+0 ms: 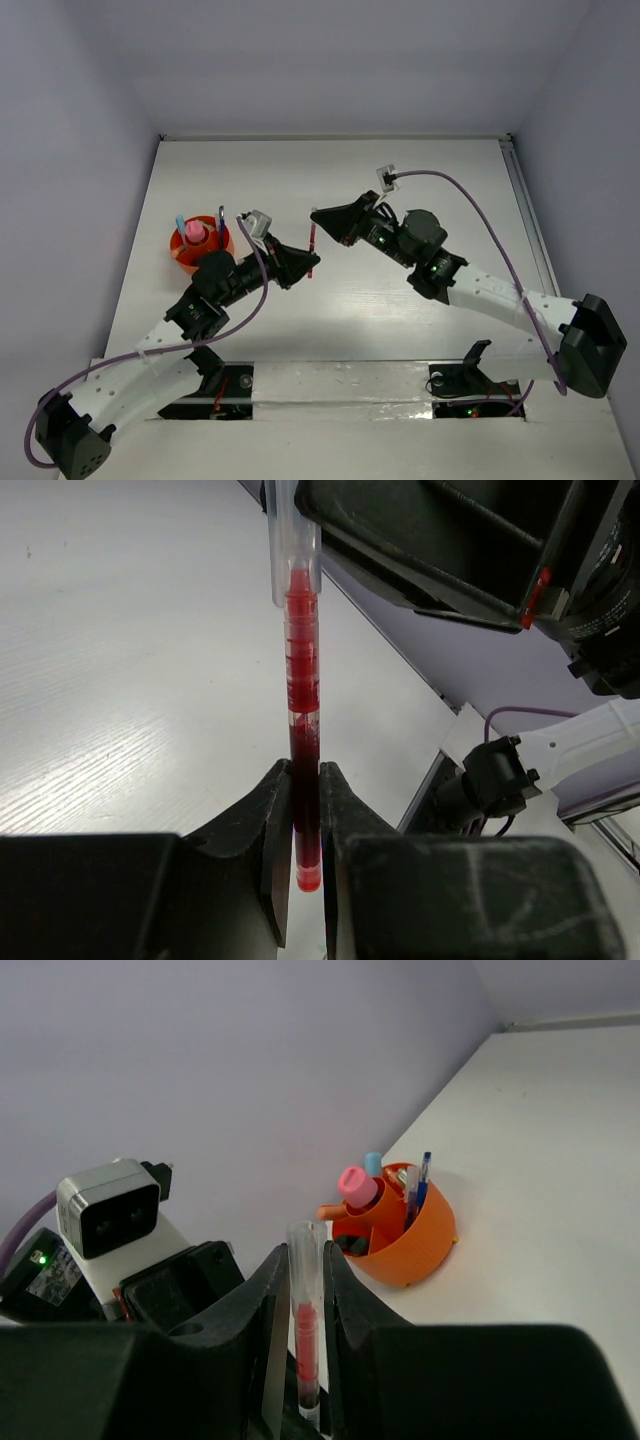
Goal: Sort the stationery into containers
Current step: Close the pen cap on the pen.
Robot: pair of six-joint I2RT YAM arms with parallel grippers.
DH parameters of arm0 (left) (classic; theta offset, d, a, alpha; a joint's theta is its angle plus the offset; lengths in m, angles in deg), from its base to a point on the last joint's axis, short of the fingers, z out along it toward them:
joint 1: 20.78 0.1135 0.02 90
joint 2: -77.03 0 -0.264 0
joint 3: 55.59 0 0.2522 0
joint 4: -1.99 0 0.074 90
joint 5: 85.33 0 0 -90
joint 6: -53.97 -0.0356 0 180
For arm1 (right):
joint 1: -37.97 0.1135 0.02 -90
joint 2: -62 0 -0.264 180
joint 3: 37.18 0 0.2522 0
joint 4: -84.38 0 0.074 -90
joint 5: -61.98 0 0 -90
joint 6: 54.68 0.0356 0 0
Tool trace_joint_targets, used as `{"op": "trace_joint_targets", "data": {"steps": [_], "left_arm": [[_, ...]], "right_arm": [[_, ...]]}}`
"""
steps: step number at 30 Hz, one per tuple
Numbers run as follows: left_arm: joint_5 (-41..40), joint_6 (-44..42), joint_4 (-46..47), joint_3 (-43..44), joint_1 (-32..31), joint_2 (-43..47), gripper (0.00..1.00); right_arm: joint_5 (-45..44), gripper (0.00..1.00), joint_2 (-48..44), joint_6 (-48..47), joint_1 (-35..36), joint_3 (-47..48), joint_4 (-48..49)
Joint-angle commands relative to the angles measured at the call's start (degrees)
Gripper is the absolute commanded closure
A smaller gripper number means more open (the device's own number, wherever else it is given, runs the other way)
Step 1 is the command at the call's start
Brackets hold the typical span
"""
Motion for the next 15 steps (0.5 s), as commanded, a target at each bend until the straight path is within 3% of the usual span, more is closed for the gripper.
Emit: {"op": "trace_joint_targets", "data": {"steps": [1, 11, 15], "left_arm": [[-2.12, 0.25, 6.79, 5.12, 0.22, -0.41, 1.0], [-1.41, -0.27, 6.62, 8.11, 0.22, -2.61, 1.0], [-1.41, -1.76, 3.81, 11.35, 0.22, -2.44, 1.0]], "right_arm": [[1.31, 1.0, -2.01, -0.14, 2.16, -2.52, -0.56], [1.84, 1.0, -5.17, -0.67, 3.83, -6.12, -5.13], [5.87, 1.0, -5.08, -0.23, 4.35, -7.35, -9.87]]}}
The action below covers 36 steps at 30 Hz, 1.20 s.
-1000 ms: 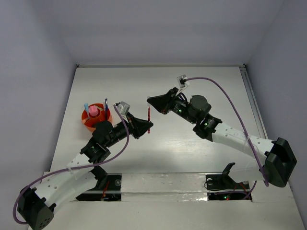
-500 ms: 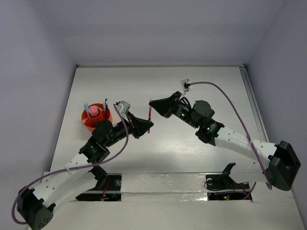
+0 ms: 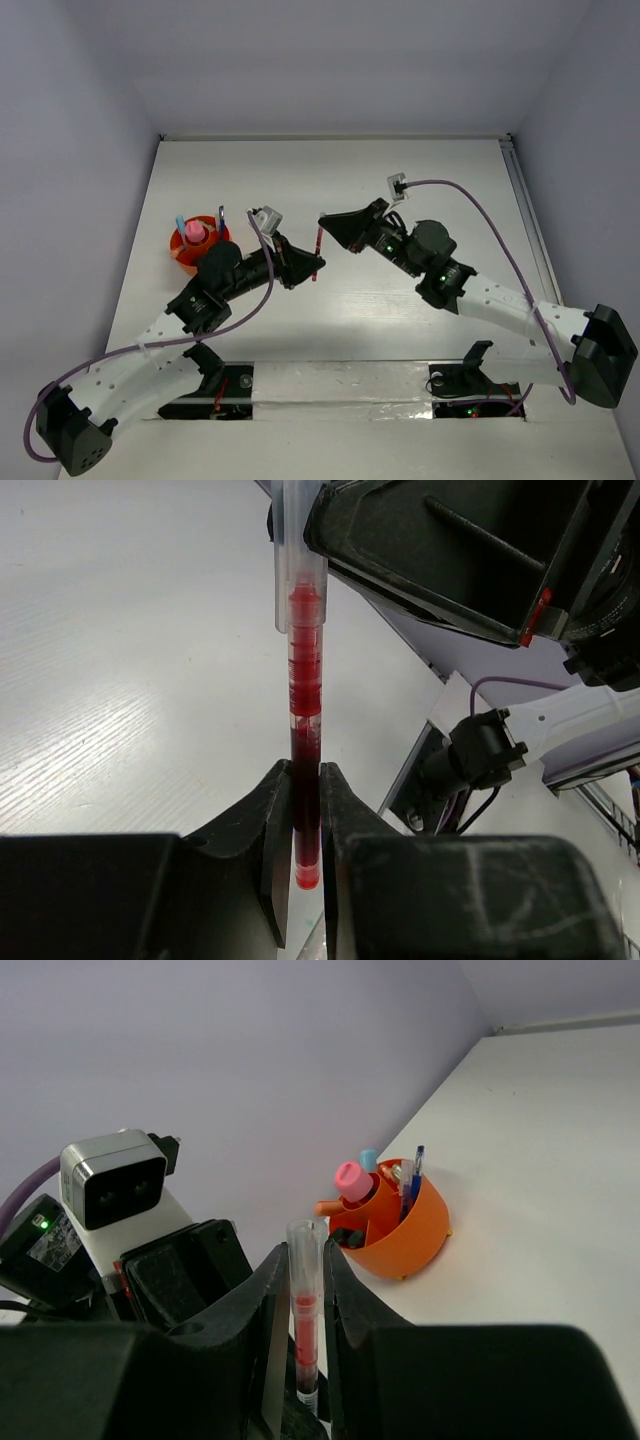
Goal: Sort the stationery into containers
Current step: Close the pen cap on the pen.
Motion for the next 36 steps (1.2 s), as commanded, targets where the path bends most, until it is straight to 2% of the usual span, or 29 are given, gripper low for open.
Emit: {"op": "trace_joint_targets", "data": {"steps": [1, 8, 16, 22, 27, 33, 36], "left_arm": [[-4.74, -1.7, 6.98, 8.01, 0.98, 0.91, 1.0], [-3.86, -3.02, 4.86, 14.61, 0.98, -0.41, 1.0], [-4.39, -4.78, 3.98, 21.9, 0.98, -5.41, 1.0], [-2.81, -5.66, 0.47, 26.21, 6.16, -5.34, 1.0], [1.32, -4.61, -0.24, 25.26, 11.6, -3.66, 1.0], [6.33, -2.06, 0.65, 20.77, 11.62, -2.7, 1.0], [9.31, -2.32, -0.67, 16.48, 11.62, -2.17, 1.0]], "right_arm": [[8.92, 1.0, 0.07, -0.16, 3.09, -3.96, -10.01], [8.58, 1.0, 1.65, 1.51, 7.57, -10.73, -9.66], [2.78, 1.0, 3.85, 3.53, 16.53, -13.55, -8.17], [-0.03, 1.0, 2.19, 6.17, 17.77, -18.46, -8.08], [-3.37, 1.0, -3.34, 6.78, 17.77, -21.2, -12.2], [-7.15, 1.0, -8.7, 4.34, 17.77, -19.98, -17.21], [-7.95, 1.0, -13.27, -1.54, 16.37, -15.17, -26.31]]}}
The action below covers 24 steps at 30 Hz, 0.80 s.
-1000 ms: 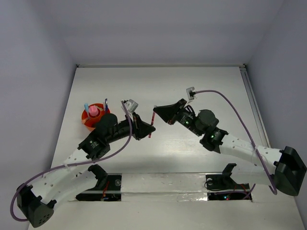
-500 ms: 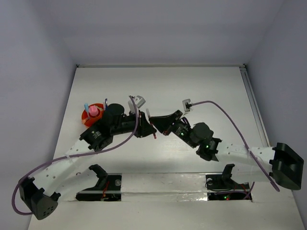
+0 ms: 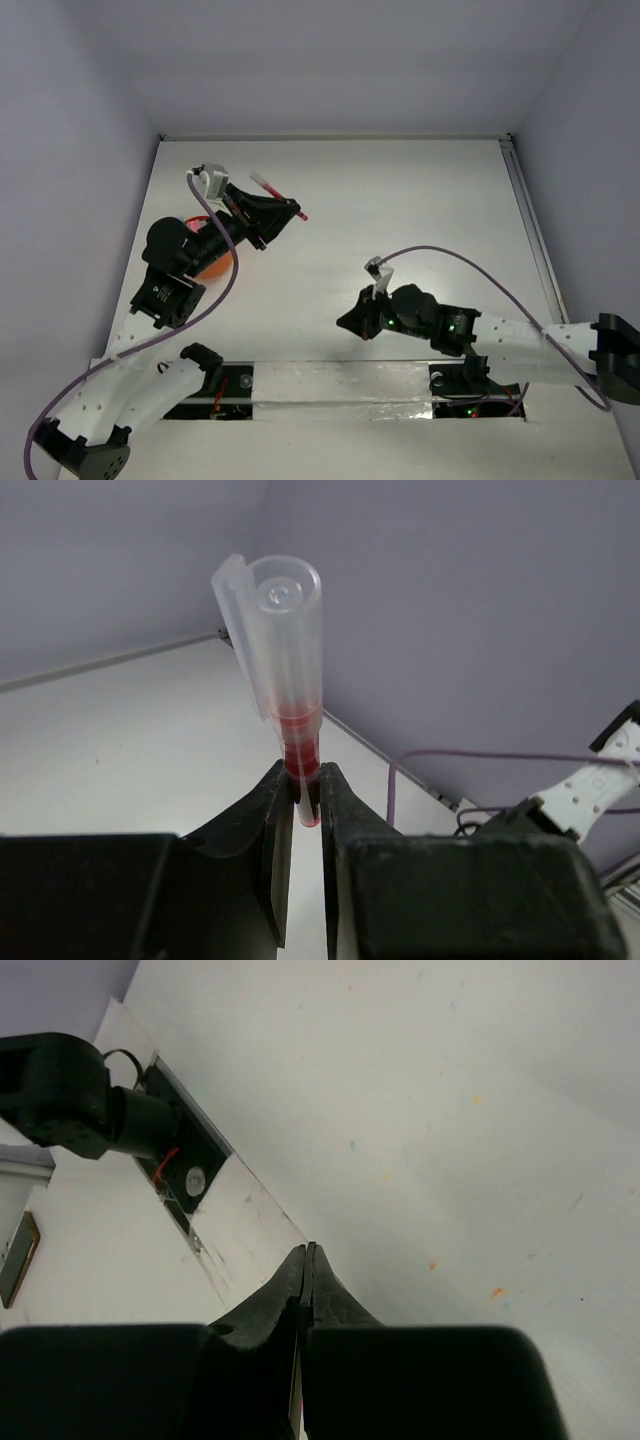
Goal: Sort the stationery into containers
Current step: Close the pen cap on the pen.
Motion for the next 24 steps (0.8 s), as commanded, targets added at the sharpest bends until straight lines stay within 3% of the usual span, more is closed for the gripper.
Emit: {"op": "trace_joint_targets", "data": {"steps": [1, 3, 7, 8, 11, 16, 24], "left_arm": [[5.43, 0.63, 1.36, -4.61, -0.03, -0.66, 1.0], [8.16, 0.72, 1.0, -6.89, -0.03, -0.66, 1.0], [9.48, 0.45, -0.05, -13.21, -2.23, 0.83, 1.0], [9.66, 0.28, -0.31, -13.92, -2.84, 1.09, 1.0], [10.45, 0.19, -0.93, -15.69, -4.6, 1.54, 1.0], [10.98, -0.51, -1.9, -16.13, -7.67, 0.92, 1.0], [10.63, -0.51, -1.02, -16.13, -9.7, 0.22, 1.0]], "right_arm": [[0.28, 1.0, -5.04, -7.63, -2.12, 8.33, -9.48], [2.92, 0.94, -7.06, -12.98, -7.3, 11.41, -12.13], [19.75, 0.7, -6.46, -19.07, -18.81, 21.23, -12.67], [21.98, 0.53, -5.76, -20.03, -21.53, 23.01, -12.67], [29.64, 0.32, -0.93, -23.38, -23.75, 31.42, -12.05], [38.24, 0.19, 9.42, -24.62, -25.51, 41.38, -10.73], [46.7, 0.2, 16.3, -19.35, -25.51, 45.7, -3.79]]}}
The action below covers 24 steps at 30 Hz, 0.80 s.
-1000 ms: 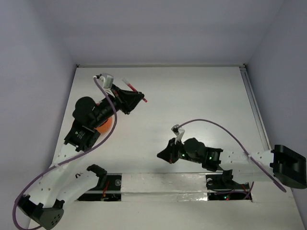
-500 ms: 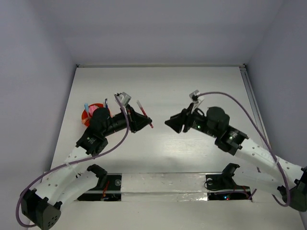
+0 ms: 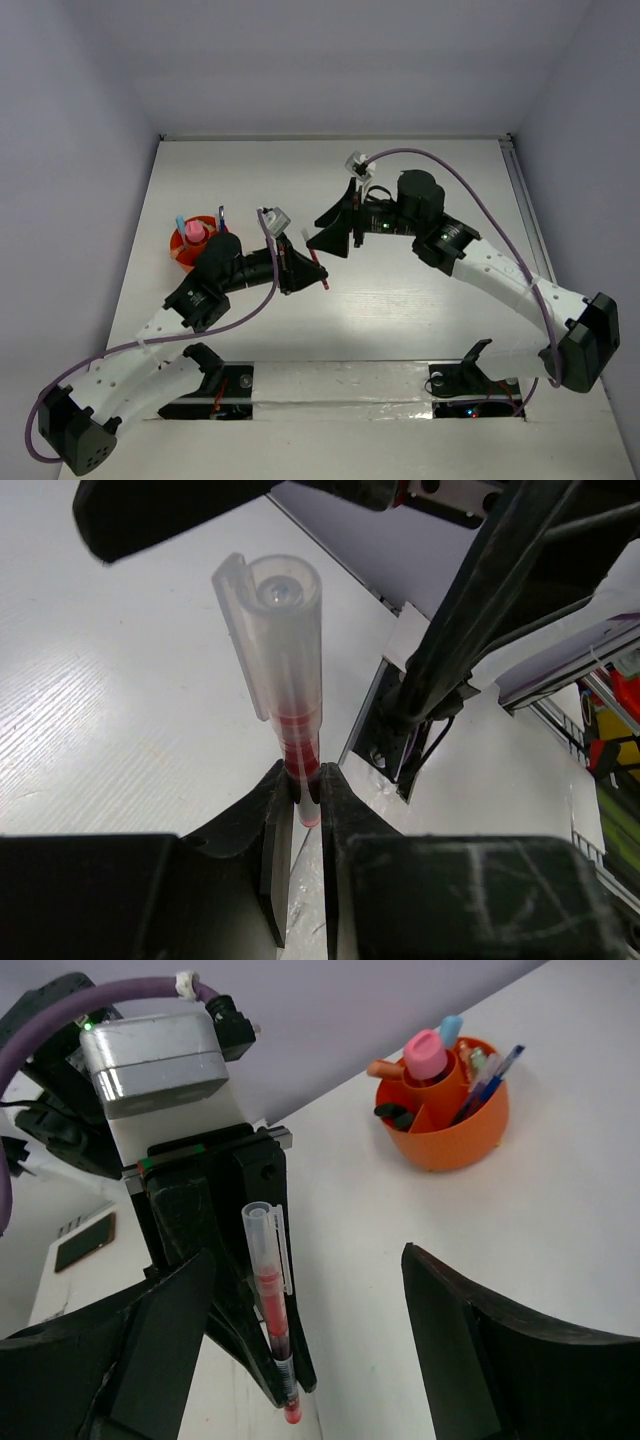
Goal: Sort the stationery into containers
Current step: Close the pen cap on the pen.
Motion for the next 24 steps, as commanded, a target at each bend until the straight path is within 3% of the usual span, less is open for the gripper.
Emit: {"op": "trace_joint_targets", "data": {"steps": [1, 5, 13, 18, 19, 20, 22, 24], "left_arm": [[1.23, -0.69, 3.37, 0.26, -0.28, 0.24, 1.0], [1.05, -0.78, 3.37, 0.35, -0.28, -0.03, 1.0], [0.44, -0.6, 3.37, 0.35, -0.81, -1.26, 1.0], [-0.26, -0.69, 3.38, 0.44, -1.34, -1.34, 1.0], [-0.27, -0.77, 3.2, 0.62, -1.34, -1.34, 1.0], [-0.88, -0.78, 2.94, 0.7, -1.34, -1.34, 1.0], [-1.93, -1.04, 2.15, 0.97, -1.34, -0.73, 1.0], [-3.16, -1.13, 1.88, 1.06, -1.34, -0.03, 1.0]], "right_arm": [[6.66, 0.22, 0.55, 2.23, -0.38, 3.51, 5.28], [7.63, 0.32, 2.04, 3.29, -0.38, 2.99, 6.95], [9.83, 0.4, 5.29, 6.45, -0.38, 2.2, 11.43], [10.53, 0.62, 6.79, 7.51, -0.38, 2.82, 12.4], [10.36, 0.73, 6.62, 7.68, -0.38, 2.21, 13.01], [9.66, 0.91, 6.09, 7.68, -0.38, 2.03, 12.93], [7.65, 0.99, 5.04, 6.64, -0.38, 0.63, 11.88], [5.53, 1.0, 2.68, 6.19, -0.38, -0.96, 11.62]]}}
